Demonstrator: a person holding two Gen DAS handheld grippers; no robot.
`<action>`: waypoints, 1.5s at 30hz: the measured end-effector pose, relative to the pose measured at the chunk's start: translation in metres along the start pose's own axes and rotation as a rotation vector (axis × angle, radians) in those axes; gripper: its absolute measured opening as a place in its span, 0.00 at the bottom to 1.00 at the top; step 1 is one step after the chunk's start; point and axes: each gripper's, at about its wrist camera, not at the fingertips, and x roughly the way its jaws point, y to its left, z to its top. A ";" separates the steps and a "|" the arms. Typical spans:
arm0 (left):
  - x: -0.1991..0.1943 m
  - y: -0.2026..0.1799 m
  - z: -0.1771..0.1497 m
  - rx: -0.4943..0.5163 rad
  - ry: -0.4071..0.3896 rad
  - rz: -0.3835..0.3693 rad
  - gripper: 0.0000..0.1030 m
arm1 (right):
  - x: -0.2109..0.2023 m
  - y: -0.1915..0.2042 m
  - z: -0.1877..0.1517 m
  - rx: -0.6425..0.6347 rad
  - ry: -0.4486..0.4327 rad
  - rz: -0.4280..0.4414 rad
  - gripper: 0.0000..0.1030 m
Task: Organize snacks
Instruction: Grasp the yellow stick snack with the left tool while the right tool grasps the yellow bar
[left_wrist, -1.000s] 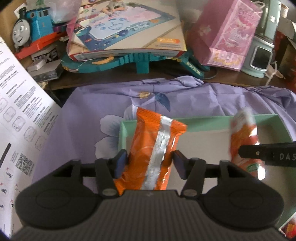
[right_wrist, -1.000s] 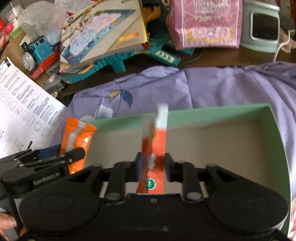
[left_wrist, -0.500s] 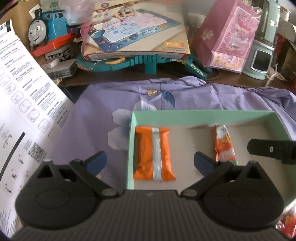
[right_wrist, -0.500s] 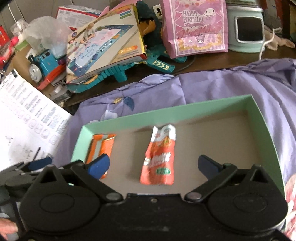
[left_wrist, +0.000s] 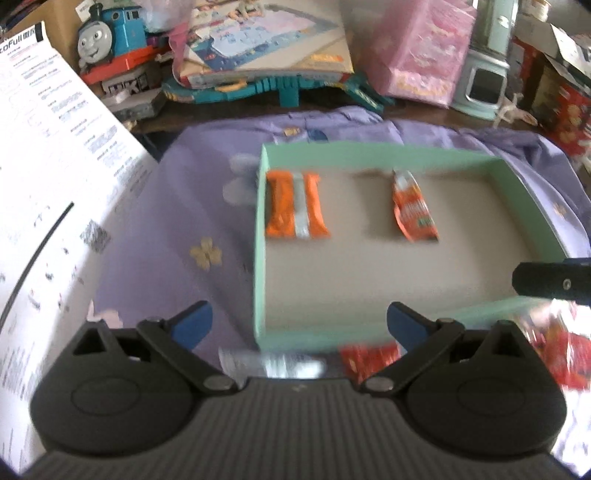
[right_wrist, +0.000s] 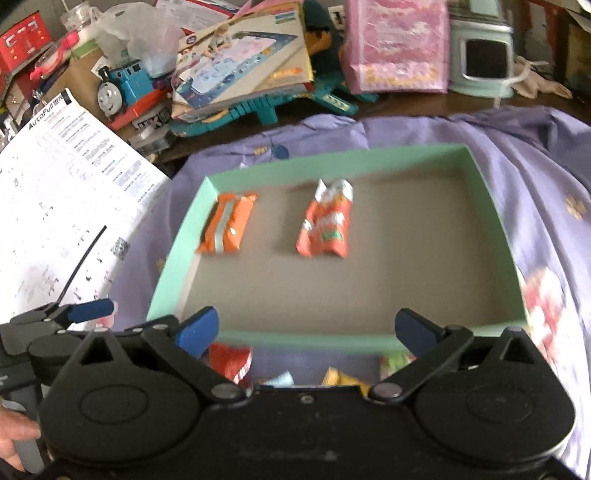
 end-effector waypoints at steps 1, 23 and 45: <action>-0.004 -0.002 -0.007 -0.001 0.007 -0.009 1.00 | -0.005 -0.002 -0.008 0.010 0.001 -0.007 1.00; -0.017 -0.072 -0.113 0.045 0.208 -0.153 0.45 | -0.045 -0.020 -0.105 0.102 0.033 0.069 0.50; -0.005 -0.058 -0.115 0.000 0.211 -0.272 0.41 | 0.005 -0.002 -0.119 0.115 0.137 0.034 0.43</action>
